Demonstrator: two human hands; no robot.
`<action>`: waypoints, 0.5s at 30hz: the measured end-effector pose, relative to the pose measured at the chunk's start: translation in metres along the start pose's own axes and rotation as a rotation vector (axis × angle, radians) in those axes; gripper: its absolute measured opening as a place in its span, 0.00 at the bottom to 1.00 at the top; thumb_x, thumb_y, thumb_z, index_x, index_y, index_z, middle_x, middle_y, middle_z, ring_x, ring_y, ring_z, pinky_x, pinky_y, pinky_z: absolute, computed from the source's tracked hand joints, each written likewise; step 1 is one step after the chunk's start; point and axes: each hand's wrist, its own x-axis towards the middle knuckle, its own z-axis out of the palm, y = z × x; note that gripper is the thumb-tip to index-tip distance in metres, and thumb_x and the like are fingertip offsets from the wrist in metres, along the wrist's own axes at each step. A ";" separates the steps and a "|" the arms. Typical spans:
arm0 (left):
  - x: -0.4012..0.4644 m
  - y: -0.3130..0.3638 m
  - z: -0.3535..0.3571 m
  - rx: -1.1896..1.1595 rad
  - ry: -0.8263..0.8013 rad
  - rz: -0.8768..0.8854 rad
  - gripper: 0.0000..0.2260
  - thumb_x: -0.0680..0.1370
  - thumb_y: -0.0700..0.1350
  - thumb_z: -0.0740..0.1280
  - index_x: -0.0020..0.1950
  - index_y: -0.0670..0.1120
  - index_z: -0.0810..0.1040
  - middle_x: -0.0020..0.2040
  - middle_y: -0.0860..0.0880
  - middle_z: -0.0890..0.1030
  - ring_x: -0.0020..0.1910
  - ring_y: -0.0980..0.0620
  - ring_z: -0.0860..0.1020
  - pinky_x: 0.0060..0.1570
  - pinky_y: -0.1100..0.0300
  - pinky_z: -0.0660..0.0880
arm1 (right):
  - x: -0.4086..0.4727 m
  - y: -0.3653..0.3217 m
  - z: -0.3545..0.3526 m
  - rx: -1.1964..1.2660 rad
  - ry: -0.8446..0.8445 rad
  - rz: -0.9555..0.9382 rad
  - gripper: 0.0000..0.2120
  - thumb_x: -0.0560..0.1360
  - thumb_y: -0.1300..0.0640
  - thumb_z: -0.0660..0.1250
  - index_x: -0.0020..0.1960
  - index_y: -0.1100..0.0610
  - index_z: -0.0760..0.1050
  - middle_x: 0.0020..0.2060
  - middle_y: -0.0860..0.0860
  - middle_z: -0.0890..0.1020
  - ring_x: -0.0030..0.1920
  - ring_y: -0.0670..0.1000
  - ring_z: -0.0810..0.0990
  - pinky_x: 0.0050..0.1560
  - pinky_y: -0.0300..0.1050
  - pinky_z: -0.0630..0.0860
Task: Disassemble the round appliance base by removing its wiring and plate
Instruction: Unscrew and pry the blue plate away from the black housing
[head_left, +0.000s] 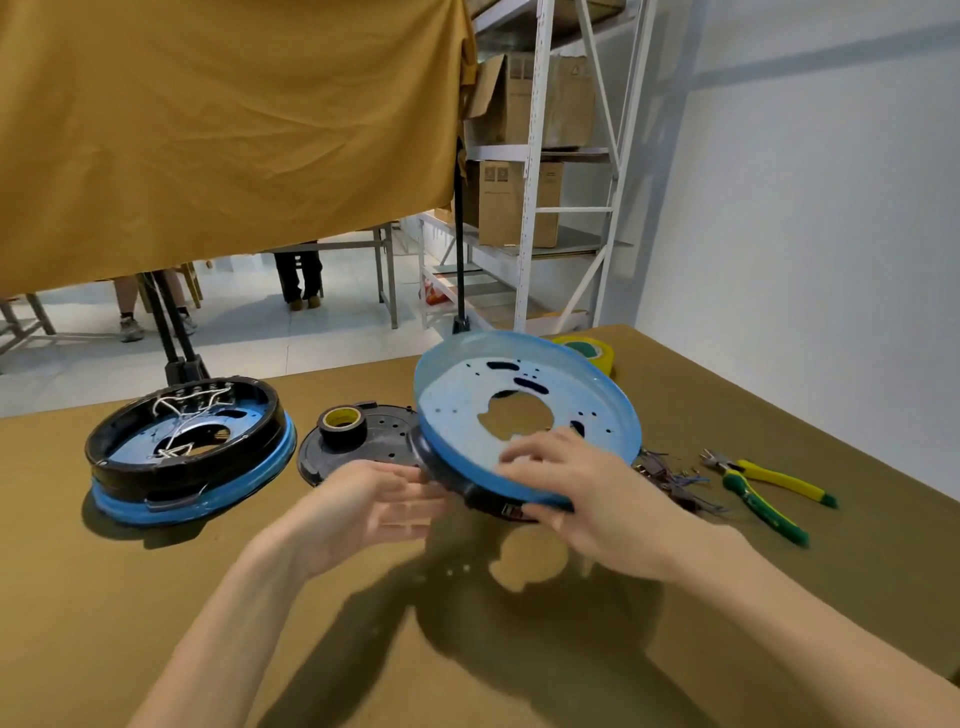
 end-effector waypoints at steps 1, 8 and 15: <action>0.001 -0.005 -0.012 -0.142 0.068 -0.035 0.16 0.87 0.41 0.55 0.72 0.38 0.72 0.58 0.40 0.85 0.58 0.42 0.85 0.58 0.45 0.81 | -0.004 -0.001 0.007 -0.046 -0.046 -0.032 0.20 0.81 0.58 0.68 0.72 0.48 0.74 0.68 0.44 0.74 0.68 0.47 0.68 0.65 0.52 0.74; 0.010 -0.037 -0.012 -0.150 0.124 -0.048 0.22 0.74 0.55 0.75 0.63 0.45 0.78 0.55 0.45 0.87 0.54 0.46 0.86 0.48 0.47 0.84 | -0.019 -0.006 0.053 -0.305 -0.067 -0.243 0.24 0.71 0.68 0.75 0.63 0.50 0.80 0.58 0.52 0.81 0.57 0.55 0.78 0.48 0.49 0.81; 0.020 -0.059 -0.002 -0.127 0.271 0.062 0.10 0.79 0.39 0.72 0.60 0.44 0.79 0.51 0.47 0.88 0.49 0.50 0.87 0.39 0.57 0.83 | -0.037 0.020 0.050 -0.026 -0.030 0.017 0.27 0.74 0.47 0.75 0.71 0.48 0.73 0.63 0.47 0.75 0.65 0.48 0.72 0.67 0.44 0.71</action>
